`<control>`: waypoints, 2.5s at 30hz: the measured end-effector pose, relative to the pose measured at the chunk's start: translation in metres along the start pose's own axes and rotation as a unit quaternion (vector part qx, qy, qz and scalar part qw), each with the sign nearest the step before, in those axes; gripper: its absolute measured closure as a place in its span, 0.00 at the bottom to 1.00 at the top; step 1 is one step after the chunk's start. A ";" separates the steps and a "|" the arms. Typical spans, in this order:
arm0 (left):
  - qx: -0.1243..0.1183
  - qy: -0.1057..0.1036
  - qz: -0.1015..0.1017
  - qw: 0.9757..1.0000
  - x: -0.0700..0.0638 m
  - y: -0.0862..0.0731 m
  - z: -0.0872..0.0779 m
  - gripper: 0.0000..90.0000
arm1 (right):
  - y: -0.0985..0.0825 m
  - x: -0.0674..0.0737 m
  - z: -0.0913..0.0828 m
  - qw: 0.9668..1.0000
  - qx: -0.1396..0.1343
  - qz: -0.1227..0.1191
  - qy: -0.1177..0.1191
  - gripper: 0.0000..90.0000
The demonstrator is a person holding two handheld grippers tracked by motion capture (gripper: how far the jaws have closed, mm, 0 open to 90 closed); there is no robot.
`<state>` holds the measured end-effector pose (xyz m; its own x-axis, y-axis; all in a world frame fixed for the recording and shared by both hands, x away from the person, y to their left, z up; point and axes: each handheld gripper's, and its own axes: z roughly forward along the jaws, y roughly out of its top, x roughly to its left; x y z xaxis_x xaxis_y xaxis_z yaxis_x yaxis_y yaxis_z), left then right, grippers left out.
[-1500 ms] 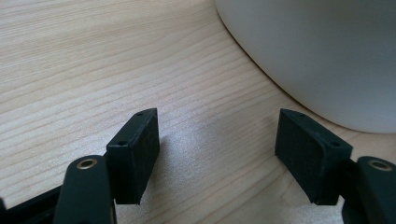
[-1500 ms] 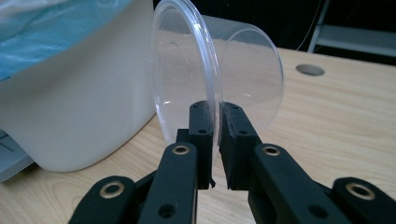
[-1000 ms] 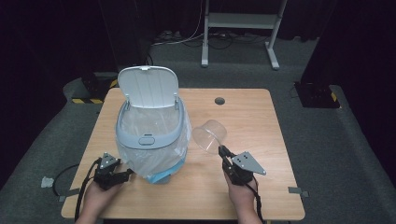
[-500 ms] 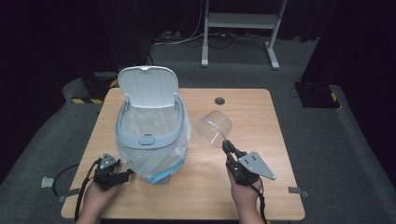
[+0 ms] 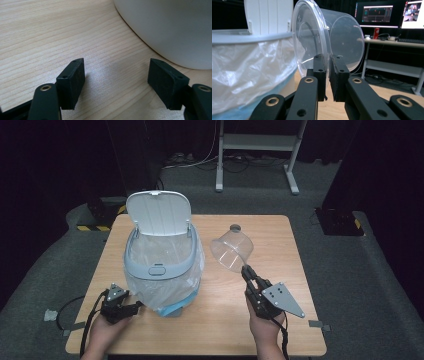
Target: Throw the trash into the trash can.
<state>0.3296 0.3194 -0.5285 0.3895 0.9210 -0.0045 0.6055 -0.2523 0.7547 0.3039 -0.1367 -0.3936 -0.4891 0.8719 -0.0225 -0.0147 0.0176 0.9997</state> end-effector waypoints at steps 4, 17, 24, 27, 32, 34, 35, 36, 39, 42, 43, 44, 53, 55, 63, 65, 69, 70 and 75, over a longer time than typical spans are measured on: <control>0.000 0.000 0.000 1.000 0.000 0.000 0.000 0.33 | 0.008 0.002 0.002 1.000 -0.010 -0.005 0.003 0.93; 0.000 -0.002 0.001 1.000 0.000 0.000 0.000 0.33 | 0.032 0.005 0.012 1.000 -0.024 -0.012 0.009 0.93; 0.000 -0.002 0.001 1.000 0.000 0.000 0.000 0.33 | 0.044 0.005 0.017 0.999 -0.028 -0.014 0.011 0.93; 0.000 -0.002 0.001 1.000 0.000 0.000 0.000 0.33 | 0.048 0.007 0.018 0.999 -0.031 -0.016 0.012 0.93; 0.000 -0.002 0.002 1.000 0.000 0.000 0.000 0.33 | 0.054 0.011 0.021 0.999 -0.037 -0.020 0.016 0.93; 0.000 -0.003 0.002 1.000 0.000 0.000 0.000 0.33 | 0.056 0.013 0.021 0.999 -0.041 -0.022 0.016 0.93; 0.000 -0.003 0.002 1.000 0.000 0.000 0.000 0.33 | 0.057 0.014 0.021 0.999 -0.042 -0.019 0.018 0.93; 0.000 -0.003 0.003 1.000 0.000 0.000 0.000 0.33 | 0.058 0.015 0.021 0.999 -0.044 -0.019 0.019 0.93; 0.001 -0.003 0.003 1.000 0.000 0.000 0.000 0.33 | 0.062 0.019 0.023 0.999 -0.044 -0.022 0.024 0.93; 0.001 -0.003 0.003 1.000 0.000 0.000 0.000 0.33 | 0.066 0.022 0.025 0.998 -0.048 -0.020 0.029 0.93; 0.001 -0.003 0.003 1.000 0.000 0.000 0.000 0.33 | 0.067 0.024 0.027 0.998 -0.050 -0.020 0.032 0.93; 0.001 -0.003 0.004 1.000 0.000 0.000 0.000 0.33 | 0.068 0.026 0.028 0.998 -0.050 -0.019 0.035 0.93; 0.001 -0.005 0.005 1.000 0.000 0.000 0.000 0.33 | 0.076 0.053 0.045 0.996 -0.049 -0.029 0.069 0.93; 0.001 -0.005 0.006 1.000 0.000 0.000 0.000 0.33 | 0.079 0.061 0.050 0.995 -0.049 -0.034 0.078 0.93; 0.001 -0.007 0.006 1.000 0.000 0.000 0.000 0.33 | 0.080 0.089 0.071 0.992 -0.045 -0.040 0.111 0.93; 0.001 -0.007 0.010 1.000 0.000 0.000 0.000 0.33 | 0.079 0.094 0.077 0.992 -0.042 -0.039 0.117 0.93; 0.001 -0.008 0.011 1.000 0.000 0.000 -0.001 0.33 | 0.077 0.104 0.084 0.991 -0.038 -0.038 0.124 0.93; 0.000 -0.009 0.012 1.000 0.000 0.000 0.000 0.33 | 0.077 0.105 0.085 0.991 -0.039 -0.038 0.126 0.93; 0.000 -0.012 0.014 1.000 0.000 0.000 0.000 0.33 | 0.072 0.112 0.089 0.990 -0.031 -0.030 0.136 0.93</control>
<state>0.3293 0.3197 -0.5284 0.4226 0.9063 -0.0001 0.5947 -0.2772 0.7547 0.3256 0.0055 -0.3240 -0.7021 0.7062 -0.0911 -0.1012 0.0277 0.9945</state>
